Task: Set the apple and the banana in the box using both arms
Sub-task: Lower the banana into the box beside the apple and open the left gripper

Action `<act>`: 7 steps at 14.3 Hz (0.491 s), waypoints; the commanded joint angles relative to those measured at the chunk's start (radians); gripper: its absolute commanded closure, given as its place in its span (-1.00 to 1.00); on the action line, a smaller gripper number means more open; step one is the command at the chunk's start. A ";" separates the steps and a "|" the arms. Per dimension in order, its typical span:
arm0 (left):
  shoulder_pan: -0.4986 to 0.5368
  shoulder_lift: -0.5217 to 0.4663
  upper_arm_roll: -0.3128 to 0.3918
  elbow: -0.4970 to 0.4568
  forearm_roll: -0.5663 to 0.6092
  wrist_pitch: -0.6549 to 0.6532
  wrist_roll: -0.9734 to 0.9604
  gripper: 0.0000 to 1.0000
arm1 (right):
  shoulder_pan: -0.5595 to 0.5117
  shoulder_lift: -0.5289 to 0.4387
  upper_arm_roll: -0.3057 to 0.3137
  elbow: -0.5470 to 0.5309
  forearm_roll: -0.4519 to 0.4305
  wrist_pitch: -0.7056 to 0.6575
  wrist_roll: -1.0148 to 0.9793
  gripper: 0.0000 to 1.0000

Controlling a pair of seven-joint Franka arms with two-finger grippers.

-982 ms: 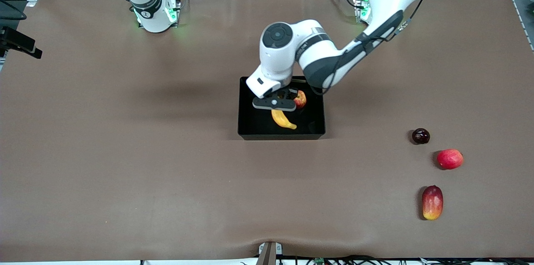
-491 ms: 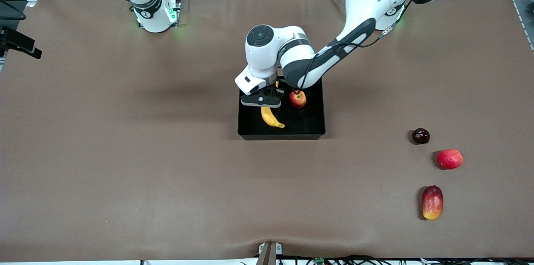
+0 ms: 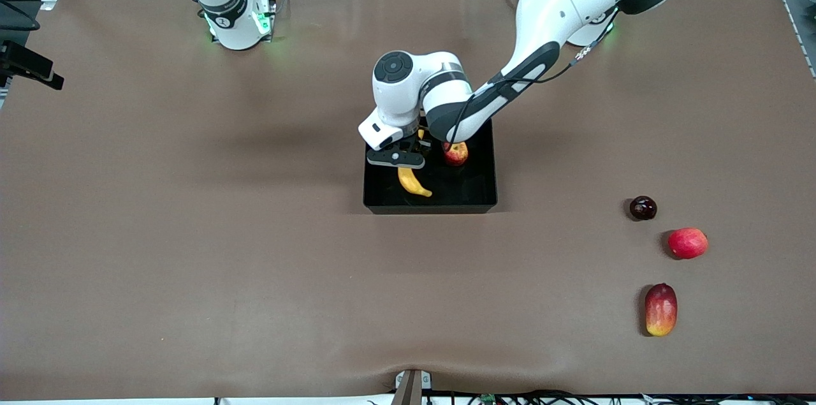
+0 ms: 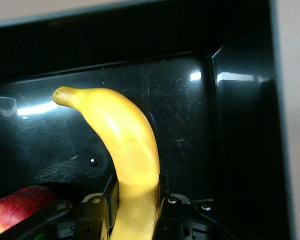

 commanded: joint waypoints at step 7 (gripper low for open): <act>-0.078 0.019 0.087 0.024 0.017 0.068 -0.072 -1.00 | -0.022 -0.008 0.015 0.006 0.004 -0.002 0.012 -1.00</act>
